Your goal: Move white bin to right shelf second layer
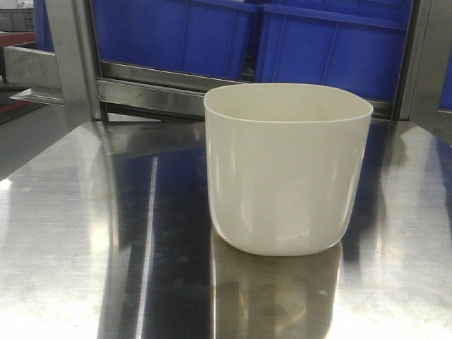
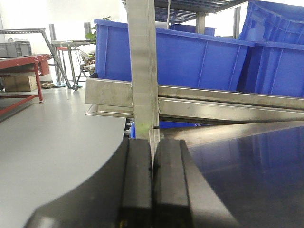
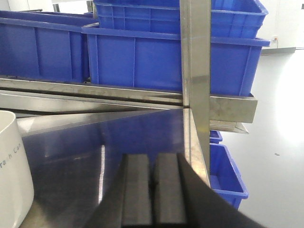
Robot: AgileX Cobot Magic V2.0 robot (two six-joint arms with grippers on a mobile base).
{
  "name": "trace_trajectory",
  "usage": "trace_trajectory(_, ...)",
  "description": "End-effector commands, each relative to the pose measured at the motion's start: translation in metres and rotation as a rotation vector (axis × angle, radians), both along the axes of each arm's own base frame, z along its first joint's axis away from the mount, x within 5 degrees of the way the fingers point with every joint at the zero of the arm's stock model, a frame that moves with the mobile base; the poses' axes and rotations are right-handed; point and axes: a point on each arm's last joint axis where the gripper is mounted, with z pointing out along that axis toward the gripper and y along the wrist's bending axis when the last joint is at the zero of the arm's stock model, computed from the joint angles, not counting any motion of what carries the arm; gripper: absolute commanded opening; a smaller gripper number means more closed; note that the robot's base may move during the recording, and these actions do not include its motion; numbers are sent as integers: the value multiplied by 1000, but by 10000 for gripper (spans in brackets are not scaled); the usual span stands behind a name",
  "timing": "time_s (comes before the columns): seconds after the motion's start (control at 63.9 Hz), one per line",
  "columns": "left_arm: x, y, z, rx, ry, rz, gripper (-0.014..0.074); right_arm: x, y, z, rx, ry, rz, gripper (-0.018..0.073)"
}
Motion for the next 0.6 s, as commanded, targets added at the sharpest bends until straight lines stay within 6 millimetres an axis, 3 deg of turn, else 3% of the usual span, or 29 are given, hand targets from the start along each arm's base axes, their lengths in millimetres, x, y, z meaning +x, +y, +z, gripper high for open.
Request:
trace_trajectory(0.0,-1,1,-3,-21,-62,5,85,-4,-1,15,-10,-134,-9,55)
trace_trajectory(0.376,-1,1,-3,-21,-62,5,85,-4,0,19,-3,-82,-7,55)
trace_trajectory(0.579,-1,1,-3,-21,-62,5,85,-1,-1,57,-121,18,-17,55)
